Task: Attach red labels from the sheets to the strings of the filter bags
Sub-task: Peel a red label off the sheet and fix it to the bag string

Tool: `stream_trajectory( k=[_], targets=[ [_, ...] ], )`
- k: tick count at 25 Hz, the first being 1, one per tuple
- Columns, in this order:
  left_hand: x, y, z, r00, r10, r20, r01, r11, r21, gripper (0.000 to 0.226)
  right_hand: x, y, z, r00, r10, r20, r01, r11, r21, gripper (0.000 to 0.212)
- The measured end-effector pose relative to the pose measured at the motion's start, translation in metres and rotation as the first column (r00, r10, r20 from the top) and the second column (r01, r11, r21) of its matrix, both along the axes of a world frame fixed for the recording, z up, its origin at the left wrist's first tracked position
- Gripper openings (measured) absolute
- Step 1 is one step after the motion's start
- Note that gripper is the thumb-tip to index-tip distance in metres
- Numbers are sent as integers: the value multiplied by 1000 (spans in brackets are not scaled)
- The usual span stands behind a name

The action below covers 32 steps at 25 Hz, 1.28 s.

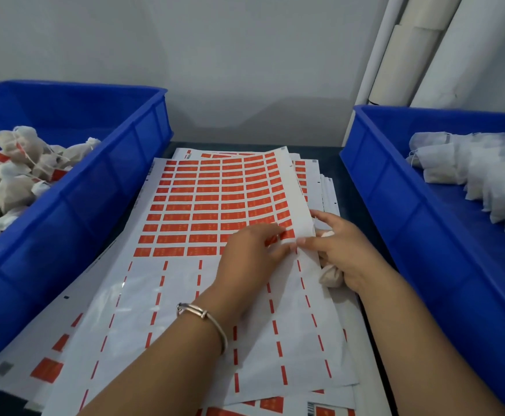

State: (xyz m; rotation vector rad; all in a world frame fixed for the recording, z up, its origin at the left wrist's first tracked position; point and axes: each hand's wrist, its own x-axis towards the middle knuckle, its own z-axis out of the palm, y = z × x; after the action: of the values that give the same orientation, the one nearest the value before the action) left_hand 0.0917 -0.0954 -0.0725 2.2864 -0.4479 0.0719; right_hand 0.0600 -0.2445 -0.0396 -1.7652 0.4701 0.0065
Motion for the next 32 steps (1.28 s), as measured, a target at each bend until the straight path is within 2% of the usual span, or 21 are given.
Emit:
stream_trajectory(
  k=[2, 7, 21, 25, 32],
  targets=[
    [-4, 0, 4, 999, 16, 34, -15, 999, -31, 35, -1, 1, 1, 999, 6, 50, -8, 999, 31, 50],
    [-11, 4, 12, 993, -3, 117, 8, 999, -42, 27, -5, 6, 4, 982, 76, 175, -56, 991, -118, 54],
    [-16, 7, 23, 945, -39, 324, 25, 999, 49, 21, -5, 8, -2, 963, 77, 260, -36, 986, -160, 39],
    [-15, 7, 24, 951, -43, 306, 29, 998, 52, 25, -4, 10, -2, 959, 17, 284, 25, 989, -142, 36],
    [-15, 9, 26, 950, -68, 306, 43, 995, 88, 22, -6, 10, 1, 954, 51, 296, -7, 989, -149, 32]
  ],
)
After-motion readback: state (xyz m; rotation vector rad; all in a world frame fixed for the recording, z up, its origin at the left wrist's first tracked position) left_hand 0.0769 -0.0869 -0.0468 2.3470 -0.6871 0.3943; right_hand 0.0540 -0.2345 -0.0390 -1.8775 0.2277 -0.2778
